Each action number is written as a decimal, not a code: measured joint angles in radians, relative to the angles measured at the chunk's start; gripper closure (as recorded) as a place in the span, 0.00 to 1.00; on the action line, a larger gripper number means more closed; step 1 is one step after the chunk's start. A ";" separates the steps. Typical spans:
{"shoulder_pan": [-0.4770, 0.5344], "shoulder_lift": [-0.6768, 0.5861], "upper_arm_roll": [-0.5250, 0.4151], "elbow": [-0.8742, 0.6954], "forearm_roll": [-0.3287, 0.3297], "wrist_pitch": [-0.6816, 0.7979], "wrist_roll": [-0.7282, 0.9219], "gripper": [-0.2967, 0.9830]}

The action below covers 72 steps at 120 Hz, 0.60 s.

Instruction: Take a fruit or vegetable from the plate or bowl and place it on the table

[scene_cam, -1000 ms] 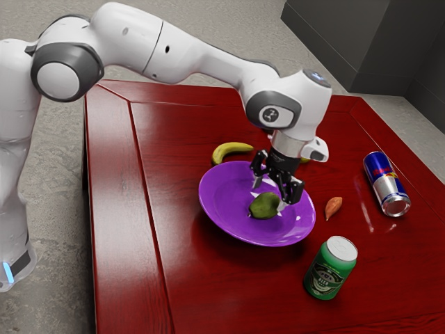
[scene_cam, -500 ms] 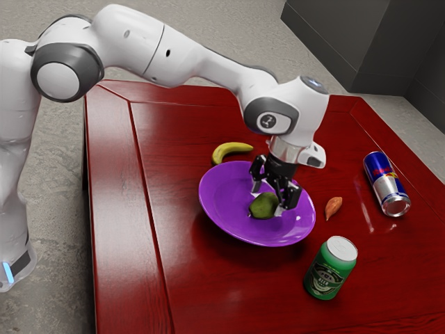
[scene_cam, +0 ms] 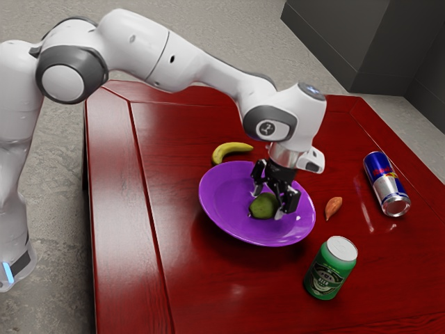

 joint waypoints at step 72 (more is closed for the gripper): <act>0.003 0.001 0.009 -0.032 -0.031 0.047 0.031 0.33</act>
